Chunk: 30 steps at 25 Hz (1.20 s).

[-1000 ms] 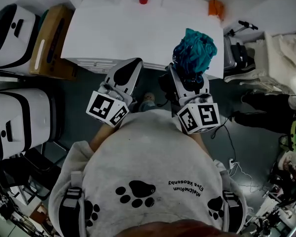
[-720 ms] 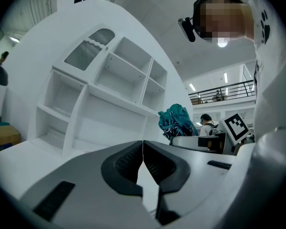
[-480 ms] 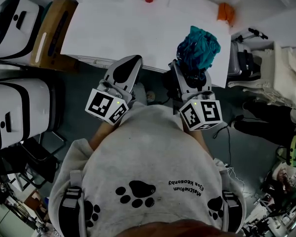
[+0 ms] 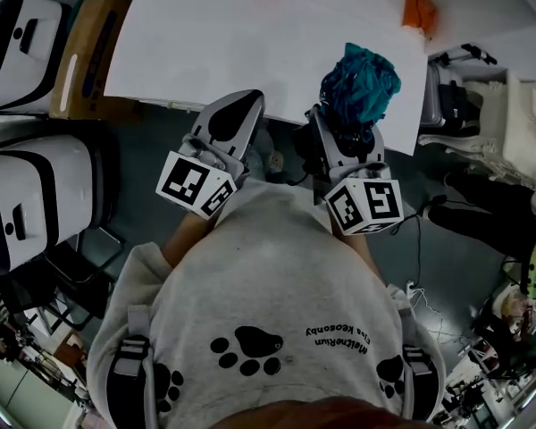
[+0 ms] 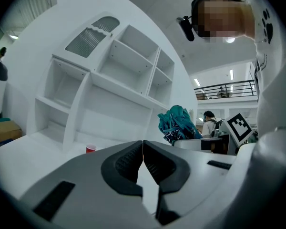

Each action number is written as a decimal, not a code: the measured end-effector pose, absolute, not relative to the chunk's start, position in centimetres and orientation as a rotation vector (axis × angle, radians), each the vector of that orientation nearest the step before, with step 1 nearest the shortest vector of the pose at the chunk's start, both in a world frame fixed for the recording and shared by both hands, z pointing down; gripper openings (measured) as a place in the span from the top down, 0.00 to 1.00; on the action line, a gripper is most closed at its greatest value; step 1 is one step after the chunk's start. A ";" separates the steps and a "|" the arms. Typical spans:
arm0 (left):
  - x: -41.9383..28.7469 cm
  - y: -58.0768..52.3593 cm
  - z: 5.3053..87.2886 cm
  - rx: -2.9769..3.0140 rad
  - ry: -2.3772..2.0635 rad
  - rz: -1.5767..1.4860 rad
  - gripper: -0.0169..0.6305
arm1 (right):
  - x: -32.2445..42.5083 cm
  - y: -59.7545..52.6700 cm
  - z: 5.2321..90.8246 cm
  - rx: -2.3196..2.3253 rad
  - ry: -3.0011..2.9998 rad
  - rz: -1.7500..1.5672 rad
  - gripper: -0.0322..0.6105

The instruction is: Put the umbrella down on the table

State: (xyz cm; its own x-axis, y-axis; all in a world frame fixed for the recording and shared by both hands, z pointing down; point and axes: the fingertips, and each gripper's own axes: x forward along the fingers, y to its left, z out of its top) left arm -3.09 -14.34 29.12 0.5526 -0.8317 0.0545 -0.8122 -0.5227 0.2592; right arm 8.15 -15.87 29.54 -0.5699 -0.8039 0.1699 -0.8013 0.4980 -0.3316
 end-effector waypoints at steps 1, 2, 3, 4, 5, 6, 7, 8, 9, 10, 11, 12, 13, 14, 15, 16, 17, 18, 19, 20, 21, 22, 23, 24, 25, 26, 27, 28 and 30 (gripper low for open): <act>-2.9 -15.6 29.6 2.532 -1.364 -0.096 0.95 | 8.2 -17.0 30.1 -1.462 2.717 -0.610 0.52; -2.8 -16.8 30.0 2.531 -1.357 -0.084 0.95 | 8.2 -18.2 30.6 -1.469 2.720 -0.623 0.52; -2.7 -18.0 30.4 2.531 -1.349 -0.074 0.95 | 8.2 -19.3 31.1 -1.474 2.722 -0.634 0.52; -2.7 -19.0 30.9 2.532 -1.341 -0.067 0.95 | 8.0 -20.3 31.6 -1.478 2.724 -0.642 0.52; -2.8 -19.9 31.3 2.533 -1.332 -0.063 0.95 | 7.7 -21.1 32.1 -1.481 2.727 -0.647 0.52; -3.1 -20.5 31.8 2.533 -1.323 -0.059 0.95 | 7.3 -21.7 32.5 -1.484 2.731 -0.652 0.52; -3.3 -21.0 32.2 2.531 -1.315 -0.056 0.95 | 6.9 -22.2 33.0 -1.487 2.736 -0.659 0.52; -3.5 -21.5 32.6 2.528 -1.308 -0.053 0.95 | 6.6 -22.6 33.4 -1.489 2.740 -0.668 0.52; -3.5 -22.0 33.0 2.525 -1.303 -0.049 0.95 | 6.4 -23.1 33.9 -1.490 2.744 -0.678 0.52; -3.5 -22.6 33.3 2.523 -1.299 -0.045 0.95 | 6.4 -23.7 34.3 -1.491 2.748 -0.687 0.52; -3.4 -23.2 33.6 2.521 -1.296 -0.041 0.95 | 6.4 -24.3 34.7 -1.493 2.752 -0.696 0.52; -3.3 -23.8 33.9 2.518 -1.292 -0.037 0.95 | 6.4 -24.8 35.1 -1.494 2.755 -0.705 0.52; -3.4 -24.4 34.2 2.514 -1.287 -0.033 0.95 | 6.3 -25.4 35.4 -1.497 2.757 -0.716 0.52; -3.4 -24.9 34.5 2.510 -1.280 -0.031 0.95 | 6.1 -25.8 35.8 -1.499 2.759 -0.728 0.52; -3.5 -25.4 34.7 2.505 -1.274 -0.030 0.95 | 6.0 -26.3 36.2 -1.500 2.762 -0.739 0.52; -3.6 -26.0 35.0 2.503 -1.270 -0.030 0.95 | 5.9 -26.7 36.6 -1.501 2.766 -0.748 0.52; -3.6 -26.5 35.3 2.503 -1.267 -0.028 0.95 | 5.8 -27.2 37.0 -1.501 2.771 -0.754 0.52; -3.6 -27.1 35.6 2.504 -1.264 -0.027 0.95 | 5.7 -27.7 37.3 -1.501 2.774 -0.758 0.52; -3.6 -27.7 35.9 2.505 -1.260 -0.025 0.95 | 5.6 -28.2 37.7 -1.502 2.776 -0.762 0.52; -3.6 -28.2 36.2 2.505 -1.256 -0.022 0.95 | 5.5 -28.6 38.0 -1.505 2.777 -0.768 0.52; -3.6 -28.6 36.5 2.503 -1.251 -0.020 0.95 | 5.5 -29.0 38.3 -1.508 2.776 -0.776 0.52; -3.6 -29.0 36.9 2.500 -1.245 -0.017 0.95 | 5.4 -29.3 38.7 -1.512 2.776 -0.785 0.52; -3.7 -29.4 37.2 2.497 -1.239 -0.016 0.95 | 5.3 -29.7 39.0 -1.515 2.777 -0.794 0.52; -3.8 -29.9 37.5 2.493 -1.234 -0.015 0.95 | 5.2 -30.1 39.3 -1.515 2.779 -0.800 0.52; -3.8 -30.3 37.8 2.491 -1.230 -0.014 0.95 | 5.1 -30.4 39.6 -1.512 2.782 -0.802 0.52; -3.9 -30.6 38.1 2.489 -1.226 -0.011 0.95 | 5.0 -30.7 39.9 -1.509 2.785 -0.803 0.52; -3.9 -30.9 38.4 2.487 -1.222 -0.008 0.95 | 4.9 -31.0 40.2 -1.510 2.787 -0.806 0.52; -3.9 -31.1 38.7 2.485 -1.217 -0.005 0.95 | 5.0 -31.1 40.5 -1.516 2.786 -0.814 0.52; -3.7 -31.5 39.2 2.482 -1.208 -0.002 0.95 | 5.1 -31.4 41.2 -1.536 2.780 -0.840 0.52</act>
